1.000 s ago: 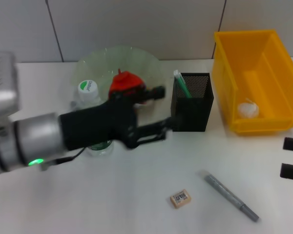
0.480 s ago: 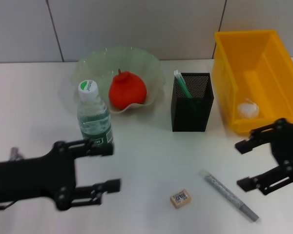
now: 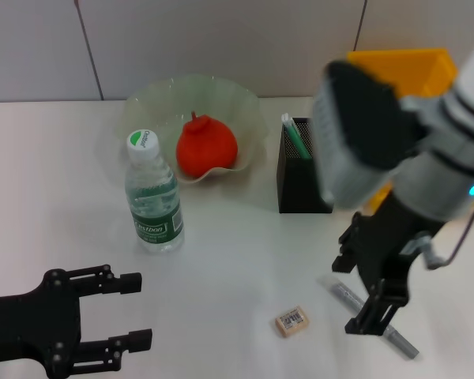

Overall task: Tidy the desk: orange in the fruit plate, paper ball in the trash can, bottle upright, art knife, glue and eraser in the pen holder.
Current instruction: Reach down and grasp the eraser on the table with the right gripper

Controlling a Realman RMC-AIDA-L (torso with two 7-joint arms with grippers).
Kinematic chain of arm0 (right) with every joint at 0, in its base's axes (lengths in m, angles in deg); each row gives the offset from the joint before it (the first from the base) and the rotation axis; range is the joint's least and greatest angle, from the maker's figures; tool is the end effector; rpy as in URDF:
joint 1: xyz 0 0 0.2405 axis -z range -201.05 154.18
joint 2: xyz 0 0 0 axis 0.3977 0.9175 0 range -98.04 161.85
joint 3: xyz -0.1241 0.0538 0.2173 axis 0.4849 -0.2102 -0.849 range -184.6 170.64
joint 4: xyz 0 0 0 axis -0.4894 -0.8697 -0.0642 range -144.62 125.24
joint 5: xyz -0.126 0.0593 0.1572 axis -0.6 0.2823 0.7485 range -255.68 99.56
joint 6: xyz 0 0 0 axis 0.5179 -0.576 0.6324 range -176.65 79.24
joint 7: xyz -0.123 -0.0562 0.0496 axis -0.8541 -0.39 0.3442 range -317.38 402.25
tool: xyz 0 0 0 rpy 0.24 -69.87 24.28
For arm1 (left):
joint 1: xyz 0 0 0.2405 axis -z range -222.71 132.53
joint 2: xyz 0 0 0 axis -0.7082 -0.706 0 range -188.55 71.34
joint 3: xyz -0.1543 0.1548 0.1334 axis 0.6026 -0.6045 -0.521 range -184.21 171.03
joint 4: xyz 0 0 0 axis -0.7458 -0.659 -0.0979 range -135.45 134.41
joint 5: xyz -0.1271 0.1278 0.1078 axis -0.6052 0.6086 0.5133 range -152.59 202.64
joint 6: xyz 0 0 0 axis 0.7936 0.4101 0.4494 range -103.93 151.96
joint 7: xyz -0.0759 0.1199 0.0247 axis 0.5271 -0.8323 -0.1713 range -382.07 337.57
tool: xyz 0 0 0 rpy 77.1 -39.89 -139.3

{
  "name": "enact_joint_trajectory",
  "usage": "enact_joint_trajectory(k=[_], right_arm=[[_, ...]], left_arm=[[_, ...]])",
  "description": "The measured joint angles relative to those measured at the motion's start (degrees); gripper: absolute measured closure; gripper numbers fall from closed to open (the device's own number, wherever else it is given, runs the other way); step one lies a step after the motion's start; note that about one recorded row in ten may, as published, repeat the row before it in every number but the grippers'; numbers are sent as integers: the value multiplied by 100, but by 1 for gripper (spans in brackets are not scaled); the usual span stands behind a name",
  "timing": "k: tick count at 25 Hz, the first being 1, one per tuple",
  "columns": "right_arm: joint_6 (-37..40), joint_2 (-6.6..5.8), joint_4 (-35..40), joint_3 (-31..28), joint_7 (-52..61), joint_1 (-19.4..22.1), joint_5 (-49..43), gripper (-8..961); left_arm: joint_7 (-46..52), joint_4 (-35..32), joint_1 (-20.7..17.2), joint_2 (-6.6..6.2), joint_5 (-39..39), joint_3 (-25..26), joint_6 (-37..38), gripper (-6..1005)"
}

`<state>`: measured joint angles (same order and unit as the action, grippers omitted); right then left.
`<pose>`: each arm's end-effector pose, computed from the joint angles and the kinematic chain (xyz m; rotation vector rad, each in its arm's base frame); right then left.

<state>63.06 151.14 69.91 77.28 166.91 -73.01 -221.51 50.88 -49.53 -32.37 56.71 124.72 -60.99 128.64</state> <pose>0.0917 0.3266 -0.0074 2.9621 -0.0351 0.8393 -0.2850 0.2427 0.0346 -2.8560 -0.4023 -0.8253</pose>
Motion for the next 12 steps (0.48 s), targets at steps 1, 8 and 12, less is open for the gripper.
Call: enact_joint_trajectory(k=[1,8,12], right_arm=[[-129,-1,-156,202,68,-84,-18,230],[-1169,22,-1118,1148,236,-357,-87,240],[-1771,42,-1594,1418,235,-429,-5,246]], left_arm=[[-13,0,-16,9,3,20,-4,280],[-84,36,-47,39,9,72,-52,281],[-98,47,-48,68,12,74,-126,282]])
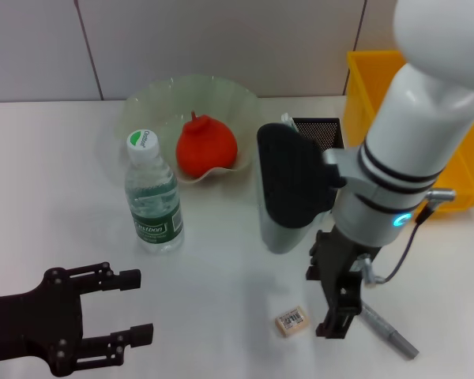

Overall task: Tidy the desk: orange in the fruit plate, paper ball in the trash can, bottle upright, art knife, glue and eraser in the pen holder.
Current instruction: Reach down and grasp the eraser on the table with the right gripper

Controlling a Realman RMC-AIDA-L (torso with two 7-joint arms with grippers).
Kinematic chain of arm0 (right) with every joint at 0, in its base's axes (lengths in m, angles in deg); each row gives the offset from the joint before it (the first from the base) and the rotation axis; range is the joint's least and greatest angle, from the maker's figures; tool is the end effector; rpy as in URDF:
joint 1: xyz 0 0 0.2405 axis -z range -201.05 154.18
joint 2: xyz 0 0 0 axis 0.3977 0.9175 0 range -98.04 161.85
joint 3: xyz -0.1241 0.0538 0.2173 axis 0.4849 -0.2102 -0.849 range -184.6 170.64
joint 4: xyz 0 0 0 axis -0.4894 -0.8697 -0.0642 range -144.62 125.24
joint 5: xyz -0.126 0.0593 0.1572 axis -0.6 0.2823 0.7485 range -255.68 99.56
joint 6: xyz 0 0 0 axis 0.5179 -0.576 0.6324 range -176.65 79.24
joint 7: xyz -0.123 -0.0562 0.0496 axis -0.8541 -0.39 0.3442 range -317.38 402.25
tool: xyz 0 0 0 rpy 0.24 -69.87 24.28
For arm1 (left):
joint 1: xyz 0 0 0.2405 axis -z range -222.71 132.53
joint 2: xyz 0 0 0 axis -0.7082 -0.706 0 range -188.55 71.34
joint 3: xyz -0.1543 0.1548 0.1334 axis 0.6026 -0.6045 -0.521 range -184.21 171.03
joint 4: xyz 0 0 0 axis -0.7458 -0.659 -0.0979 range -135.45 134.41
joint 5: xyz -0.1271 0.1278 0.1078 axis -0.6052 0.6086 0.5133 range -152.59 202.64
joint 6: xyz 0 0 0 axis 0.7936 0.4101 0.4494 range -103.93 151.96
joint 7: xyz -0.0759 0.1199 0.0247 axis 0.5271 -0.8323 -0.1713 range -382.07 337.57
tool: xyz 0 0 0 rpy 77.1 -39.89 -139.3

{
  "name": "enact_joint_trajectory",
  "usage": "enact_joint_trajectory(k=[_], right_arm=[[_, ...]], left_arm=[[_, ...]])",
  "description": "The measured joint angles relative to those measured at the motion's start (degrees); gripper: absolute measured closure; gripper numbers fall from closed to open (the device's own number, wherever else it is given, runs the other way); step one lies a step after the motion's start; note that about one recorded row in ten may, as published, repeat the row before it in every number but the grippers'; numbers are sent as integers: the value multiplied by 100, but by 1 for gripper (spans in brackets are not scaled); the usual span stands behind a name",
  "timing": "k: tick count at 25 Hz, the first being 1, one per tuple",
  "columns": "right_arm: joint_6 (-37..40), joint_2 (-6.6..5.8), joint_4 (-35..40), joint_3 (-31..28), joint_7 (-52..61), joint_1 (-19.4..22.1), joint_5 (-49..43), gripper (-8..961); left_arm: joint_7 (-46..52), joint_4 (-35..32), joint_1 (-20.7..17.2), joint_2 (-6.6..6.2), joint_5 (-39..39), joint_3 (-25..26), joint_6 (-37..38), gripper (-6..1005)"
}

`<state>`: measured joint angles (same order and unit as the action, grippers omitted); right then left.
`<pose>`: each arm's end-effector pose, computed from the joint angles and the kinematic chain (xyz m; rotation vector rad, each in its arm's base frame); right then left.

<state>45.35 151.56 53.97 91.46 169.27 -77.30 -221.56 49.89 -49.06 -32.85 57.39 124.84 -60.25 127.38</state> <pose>0.1075 0.3404 -0.0710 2.9477 0.0324 0.9904 -0.2881 0.2423 0.0313 -2.8227 -0.4127 -0.8241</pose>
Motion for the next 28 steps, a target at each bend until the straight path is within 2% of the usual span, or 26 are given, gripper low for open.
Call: enact_joint_trajectory(k=[13,28], right_arm=[[-971,25,-521,904,56,-108,449,265],[-1225,22,-720,944,61,-96,562,287]], left_arm=[[-8,4,4,46,3,-4,-135,283],[-8,18,-28,56,3,-4,-142,285]])
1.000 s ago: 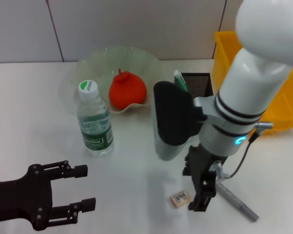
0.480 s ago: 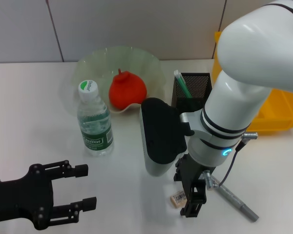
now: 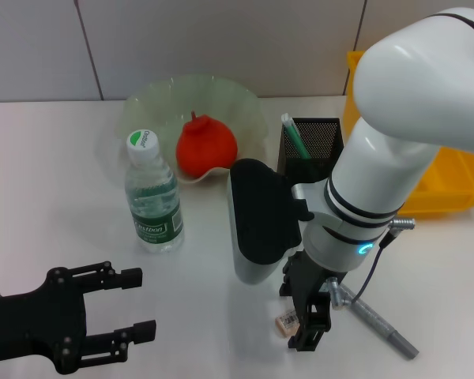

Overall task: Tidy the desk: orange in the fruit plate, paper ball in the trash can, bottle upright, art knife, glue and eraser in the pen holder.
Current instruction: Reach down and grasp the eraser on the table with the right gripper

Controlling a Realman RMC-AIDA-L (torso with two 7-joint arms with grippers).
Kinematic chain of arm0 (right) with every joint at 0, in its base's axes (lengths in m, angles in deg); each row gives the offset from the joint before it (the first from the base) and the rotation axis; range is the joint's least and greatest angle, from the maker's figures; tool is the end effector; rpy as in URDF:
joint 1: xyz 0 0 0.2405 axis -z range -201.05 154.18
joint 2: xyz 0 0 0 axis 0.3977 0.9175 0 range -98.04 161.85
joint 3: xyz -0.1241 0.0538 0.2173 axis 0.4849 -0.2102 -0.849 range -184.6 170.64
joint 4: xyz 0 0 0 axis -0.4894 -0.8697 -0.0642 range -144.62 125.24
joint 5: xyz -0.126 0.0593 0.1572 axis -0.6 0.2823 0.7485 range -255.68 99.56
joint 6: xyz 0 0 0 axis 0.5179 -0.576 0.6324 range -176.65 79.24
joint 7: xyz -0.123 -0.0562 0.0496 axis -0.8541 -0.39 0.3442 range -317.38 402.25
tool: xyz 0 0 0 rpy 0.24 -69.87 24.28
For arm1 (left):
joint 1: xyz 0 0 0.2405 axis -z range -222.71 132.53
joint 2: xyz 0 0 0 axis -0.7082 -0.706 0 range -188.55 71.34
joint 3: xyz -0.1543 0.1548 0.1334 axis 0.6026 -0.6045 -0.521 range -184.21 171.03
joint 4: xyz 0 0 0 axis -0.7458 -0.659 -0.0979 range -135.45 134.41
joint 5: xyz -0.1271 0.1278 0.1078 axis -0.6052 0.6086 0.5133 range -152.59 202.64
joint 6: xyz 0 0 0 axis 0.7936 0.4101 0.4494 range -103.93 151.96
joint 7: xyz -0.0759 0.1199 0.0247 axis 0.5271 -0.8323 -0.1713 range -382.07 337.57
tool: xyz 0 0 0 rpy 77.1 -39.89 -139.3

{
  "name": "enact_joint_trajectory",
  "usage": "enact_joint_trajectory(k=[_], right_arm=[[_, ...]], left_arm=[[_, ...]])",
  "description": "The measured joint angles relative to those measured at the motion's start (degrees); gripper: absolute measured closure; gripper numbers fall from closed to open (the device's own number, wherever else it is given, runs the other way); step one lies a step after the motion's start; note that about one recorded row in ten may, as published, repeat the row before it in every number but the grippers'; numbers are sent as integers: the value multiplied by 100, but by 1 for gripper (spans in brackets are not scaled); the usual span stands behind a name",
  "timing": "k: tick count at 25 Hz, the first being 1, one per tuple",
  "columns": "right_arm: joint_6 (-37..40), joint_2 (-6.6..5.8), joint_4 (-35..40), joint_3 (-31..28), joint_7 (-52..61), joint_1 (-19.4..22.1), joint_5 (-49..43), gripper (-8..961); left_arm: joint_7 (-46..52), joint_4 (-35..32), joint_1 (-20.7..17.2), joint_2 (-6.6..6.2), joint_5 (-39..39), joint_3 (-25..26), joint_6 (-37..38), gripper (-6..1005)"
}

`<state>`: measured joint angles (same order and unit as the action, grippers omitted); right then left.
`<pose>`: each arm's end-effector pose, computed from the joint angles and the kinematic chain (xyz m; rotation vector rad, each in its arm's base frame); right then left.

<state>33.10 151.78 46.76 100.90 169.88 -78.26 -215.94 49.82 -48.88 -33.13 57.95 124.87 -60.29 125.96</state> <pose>0.1176 0.3368 -0.1089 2.9674 0.0926 0.9455 -0.2896 0.2431 0.0272 -2.8030 -0.4324 -0.8170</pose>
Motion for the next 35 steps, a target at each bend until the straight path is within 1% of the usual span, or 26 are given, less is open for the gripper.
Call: enact_joint_trajectory(k=[6,17,25,32,35], right_arm=[[-33,0,-4,58,4,-18,23,296],[-49,0,-69,120,9,-58,65,469],[-116,0,-148,160,8,-87,65,471],[-269,0,-298,318,7,-115,65,477],[-290,0,-295,322,8,-118,65,533]], left_arm=[[0,9,-4,10,11,0,-4,285],[0,12,-9,47,64,34,-9,286],[0,12,-2,54,82,71,-16,285],[13,11,20,52,93,71,-34,286],[21,11,21,52,106,71,-52,287]])
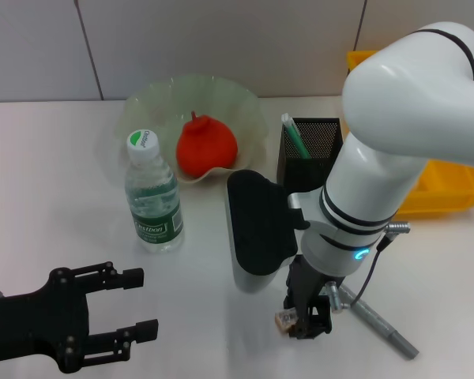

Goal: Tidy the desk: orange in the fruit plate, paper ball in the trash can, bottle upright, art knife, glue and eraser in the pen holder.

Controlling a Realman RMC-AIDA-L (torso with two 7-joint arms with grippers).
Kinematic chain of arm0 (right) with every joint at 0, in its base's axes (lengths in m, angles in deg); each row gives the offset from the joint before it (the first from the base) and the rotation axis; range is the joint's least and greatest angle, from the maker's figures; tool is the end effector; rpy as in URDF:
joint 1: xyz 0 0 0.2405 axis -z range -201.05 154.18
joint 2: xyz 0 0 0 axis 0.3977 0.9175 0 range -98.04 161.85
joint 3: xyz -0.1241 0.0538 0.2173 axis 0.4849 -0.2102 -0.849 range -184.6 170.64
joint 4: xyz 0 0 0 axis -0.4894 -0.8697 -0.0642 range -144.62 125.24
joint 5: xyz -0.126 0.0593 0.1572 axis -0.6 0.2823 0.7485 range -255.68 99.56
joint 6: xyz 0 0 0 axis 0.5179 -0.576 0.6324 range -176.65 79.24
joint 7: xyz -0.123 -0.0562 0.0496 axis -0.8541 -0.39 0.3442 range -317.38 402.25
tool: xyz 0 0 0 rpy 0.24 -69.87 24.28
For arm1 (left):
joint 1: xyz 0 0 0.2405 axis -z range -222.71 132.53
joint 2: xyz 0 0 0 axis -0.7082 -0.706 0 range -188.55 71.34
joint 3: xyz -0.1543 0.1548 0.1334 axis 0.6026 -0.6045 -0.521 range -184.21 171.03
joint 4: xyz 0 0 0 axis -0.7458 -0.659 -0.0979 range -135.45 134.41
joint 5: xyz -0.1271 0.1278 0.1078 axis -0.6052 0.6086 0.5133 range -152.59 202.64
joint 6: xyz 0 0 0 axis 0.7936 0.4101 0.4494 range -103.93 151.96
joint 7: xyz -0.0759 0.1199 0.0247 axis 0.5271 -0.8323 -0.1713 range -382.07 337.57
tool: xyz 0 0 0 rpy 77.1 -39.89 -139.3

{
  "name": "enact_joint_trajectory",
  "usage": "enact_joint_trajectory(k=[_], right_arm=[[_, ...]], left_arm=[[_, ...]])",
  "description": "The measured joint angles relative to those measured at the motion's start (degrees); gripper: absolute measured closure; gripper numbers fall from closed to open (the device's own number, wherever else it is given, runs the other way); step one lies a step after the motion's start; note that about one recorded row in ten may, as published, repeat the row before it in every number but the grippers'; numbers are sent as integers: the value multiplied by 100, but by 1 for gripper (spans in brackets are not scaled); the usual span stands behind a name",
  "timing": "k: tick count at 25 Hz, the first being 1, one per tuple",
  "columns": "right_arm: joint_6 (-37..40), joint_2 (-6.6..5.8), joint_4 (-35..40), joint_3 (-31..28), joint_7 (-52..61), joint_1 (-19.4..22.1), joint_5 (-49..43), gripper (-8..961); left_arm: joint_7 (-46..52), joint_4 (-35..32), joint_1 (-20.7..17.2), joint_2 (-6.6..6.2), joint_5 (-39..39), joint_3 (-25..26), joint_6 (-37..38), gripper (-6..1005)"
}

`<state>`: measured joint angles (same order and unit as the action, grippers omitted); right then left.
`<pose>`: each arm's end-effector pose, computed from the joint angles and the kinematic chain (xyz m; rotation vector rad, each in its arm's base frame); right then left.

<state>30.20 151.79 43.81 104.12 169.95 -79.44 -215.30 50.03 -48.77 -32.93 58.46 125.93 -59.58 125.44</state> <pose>0.1237 0.3375 -0.1171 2.9574 0.1252 0.9885 -0.2904 0.2440 0.0244 -2.7985 -0.4496 -0.8063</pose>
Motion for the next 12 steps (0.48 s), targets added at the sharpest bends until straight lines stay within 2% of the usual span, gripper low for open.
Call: enact_joint_trajectory(k=[6,11,12], right_arm=[[-6,0,45,-11,-5,14,-23,617],[194,-26,395,-413,41,102,-114,683],[438,-49,826,-842,119,232,-346,696]], left_arm=[[28,0,6,0,20,0,-35,288],[28,0,5,-1,20,0,-59,289],[21,0,4,0,21,0,-61,289]])
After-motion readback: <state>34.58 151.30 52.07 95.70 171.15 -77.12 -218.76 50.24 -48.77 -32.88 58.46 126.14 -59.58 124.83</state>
